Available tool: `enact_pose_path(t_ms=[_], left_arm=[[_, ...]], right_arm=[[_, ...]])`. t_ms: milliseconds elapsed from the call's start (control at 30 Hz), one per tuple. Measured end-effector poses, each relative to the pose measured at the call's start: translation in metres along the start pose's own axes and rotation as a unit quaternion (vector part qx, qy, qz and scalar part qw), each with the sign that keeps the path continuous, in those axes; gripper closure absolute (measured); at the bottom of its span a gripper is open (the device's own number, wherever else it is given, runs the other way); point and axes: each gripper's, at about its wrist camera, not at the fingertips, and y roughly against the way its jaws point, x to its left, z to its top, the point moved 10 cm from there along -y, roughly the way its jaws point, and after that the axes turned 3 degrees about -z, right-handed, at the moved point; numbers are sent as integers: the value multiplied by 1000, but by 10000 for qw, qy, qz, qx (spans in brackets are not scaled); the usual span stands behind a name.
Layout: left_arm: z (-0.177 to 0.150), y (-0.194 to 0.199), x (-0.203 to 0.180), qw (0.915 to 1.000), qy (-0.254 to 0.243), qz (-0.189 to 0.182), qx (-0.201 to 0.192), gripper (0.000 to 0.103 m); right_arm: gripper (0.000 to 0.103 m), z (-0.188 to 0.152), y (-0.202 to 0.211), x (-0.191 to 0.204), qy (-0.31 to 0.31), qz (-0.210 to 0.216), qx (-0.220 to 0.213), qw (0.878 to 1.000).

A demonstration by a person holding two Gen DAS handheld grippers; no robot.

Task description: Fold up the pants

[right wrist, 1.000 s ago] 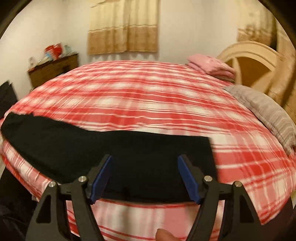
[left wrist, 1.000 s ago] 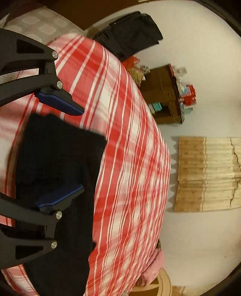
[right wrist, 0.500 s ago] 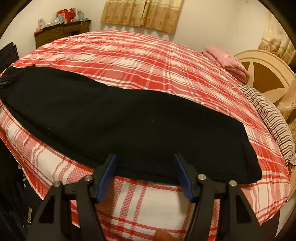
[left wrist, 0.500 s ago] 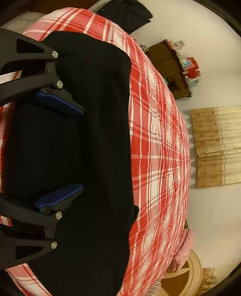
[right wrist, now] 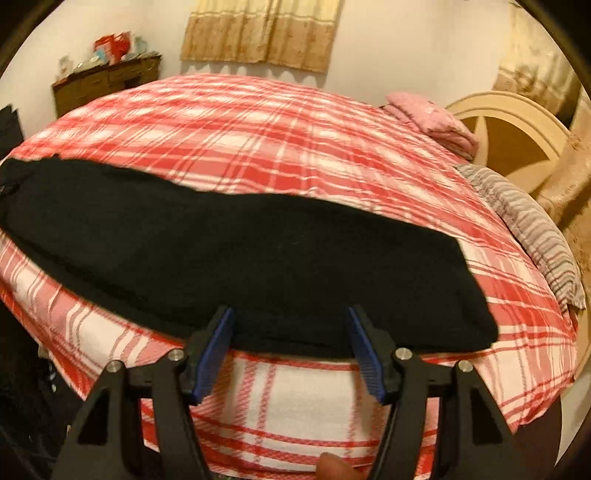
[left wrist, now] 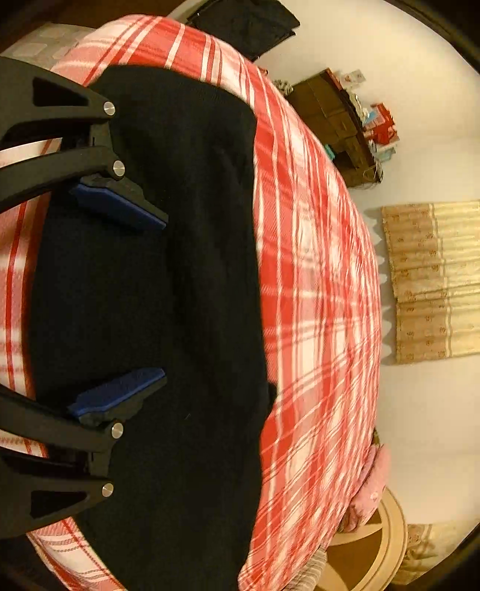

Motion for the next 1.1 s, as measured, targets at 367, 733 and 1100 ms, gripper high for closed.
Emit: enact_pose_path(t_ms=[367,733,1100], left_arm=[[-4,3,-20,10000,-31,-71,-55,24],[-7,14,-76,9963,-644,-539,-187,23],[-13,9,-80,9969,-439,-639,-117,23]], right_arm=[[32,-6,-14,-12,92,-325,101,9994],[32,3,27,-89,-1773,423,-384,9825],[39,-17,31,-150,-3385,1459,-380,9288]])
